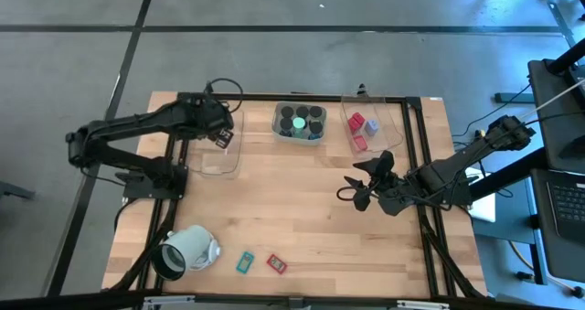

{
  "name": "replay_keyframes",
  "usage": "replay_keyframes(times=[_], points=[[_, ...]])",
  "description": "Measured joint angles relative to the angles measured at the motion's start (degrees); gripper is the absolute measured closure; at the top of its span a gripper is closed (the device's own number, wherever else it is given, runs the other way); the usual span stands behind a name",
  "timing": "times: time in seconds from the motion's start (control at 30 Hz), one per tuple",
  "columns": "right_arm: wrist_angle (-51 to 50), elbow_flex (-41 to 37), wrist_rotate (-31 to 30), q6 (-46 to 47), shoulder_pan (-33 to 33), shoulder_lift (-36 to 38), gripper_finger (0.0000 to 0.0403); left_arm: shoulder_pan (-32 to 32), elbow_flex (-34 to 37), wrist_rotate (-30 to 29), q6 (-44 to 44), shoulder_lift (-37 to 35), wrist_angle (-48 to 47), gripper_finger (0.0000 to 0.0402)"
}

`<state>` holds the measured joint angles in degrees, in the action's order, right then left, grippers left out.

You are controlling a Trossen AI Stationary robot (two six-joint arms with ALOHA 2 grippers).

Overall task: Pick & Place Office items
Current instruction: Put the white digital timer into the left transparent bin

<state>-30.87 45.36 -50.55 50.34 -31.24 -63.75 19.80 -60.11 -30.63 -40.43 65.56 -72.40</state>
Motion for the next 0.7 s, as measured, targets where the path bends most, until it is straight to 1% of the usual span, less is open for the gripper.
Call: replay_keyframes(times=[0.2, 0.37, 0.57, 0.7], points=[[0.0, 0.0, -0.03, -0.21, 0.0, 0.0, 0.0158, 4.41, 11.41, 9.07, 5.28, 0.0, 13.54, 0.0256], [0.0, 0.0, -0.04, -0.17, 0.0, 0.0, 0.0158, 7.95, 17.63, 13.03, 7.63, 0.01, 22.71, 0.0256], [0.0, 0.0, -0.32, -0.2, 0.0, 0.0, 0.0158, 11.49, 21.86, 16.18, 10.17, 0.02, 28.61, 0.0256], [0.0, 0.0, -1.52, -0.21, 0.07, 0.0, 0.0158, 13.08, 24.13, 15.16, 10.23, 0.35, 33.14, 0.0256]])
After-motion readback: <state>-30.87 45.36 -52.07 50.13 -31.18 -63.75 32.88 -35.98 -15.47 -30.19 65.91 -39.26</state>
